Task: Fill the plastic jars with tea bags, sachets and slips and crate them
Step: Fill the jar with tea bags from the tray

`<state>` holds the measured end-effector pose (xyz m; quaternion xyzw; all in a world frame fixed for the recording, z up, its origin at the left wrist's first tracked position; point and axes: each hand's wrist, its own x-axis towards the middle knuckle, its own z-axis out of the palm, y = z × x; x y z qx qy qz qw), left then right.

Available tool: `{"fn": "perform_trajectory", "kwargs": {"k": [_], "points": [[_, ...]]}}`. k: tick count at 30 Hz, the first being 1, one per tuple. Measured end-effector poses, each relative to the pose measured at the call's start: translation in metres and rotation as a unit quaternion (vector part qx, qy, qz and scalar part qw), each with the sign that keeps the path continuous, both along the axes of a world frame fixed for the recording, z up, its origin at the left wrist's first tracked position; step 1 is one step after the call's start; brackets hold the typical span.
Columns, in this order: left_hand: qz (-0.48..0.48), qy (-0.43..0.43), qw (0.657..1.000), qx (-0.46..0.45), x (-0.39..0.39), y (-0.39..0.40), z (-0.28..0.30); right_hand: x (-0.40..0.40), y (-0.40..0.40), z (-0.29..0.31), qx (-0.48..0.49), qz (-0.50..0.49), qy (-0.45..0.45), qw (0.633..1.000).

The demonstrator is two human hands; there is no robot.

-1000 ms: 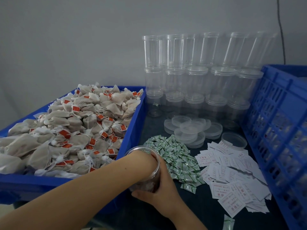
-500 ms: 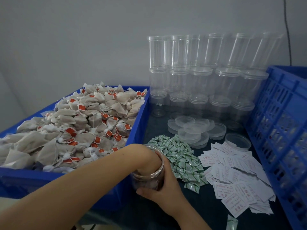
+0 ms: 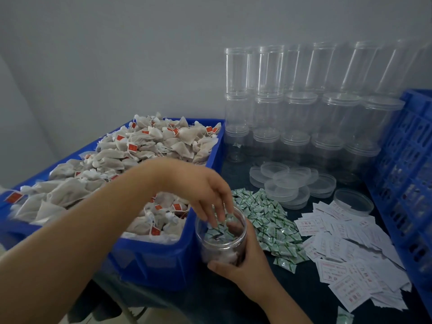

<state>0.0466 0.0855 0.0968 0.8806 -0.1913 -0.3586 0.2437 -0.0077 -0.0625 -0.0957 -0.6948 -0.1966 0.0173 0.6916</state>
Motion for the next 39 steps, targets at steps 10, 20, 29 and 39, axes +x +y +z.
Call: {"fn": "perform_trajectory", "kwargs": {"k": [10, 20, 29, 39], "points": [[0.081, -0.221, 0.958, 0.163, 0.024, 0.077, -0.039, -0.001, 0.0, -0.002, -0.003, -0.006, 0.012, 1.0], [0.009, -0.251, 0.89, 0.38, 0.044, 0.08, -0.091, -0.001, 0.0, -0.002, -0.001, -0.003, 0.008, 1.0], [-0.059, -0.328, 0.804, 0.493, 0.059, 0.074, -0.097, -0.001, -0.001, -0.002, -0.001, 0.001, 0.011, 1.0], [0.002, -0.352, 0.829, 0.435, 0.054, 0.085, -0.094, -0.001, -0.001, -0.004, -0.002, -0.002, 0.01, 1.0]]}}
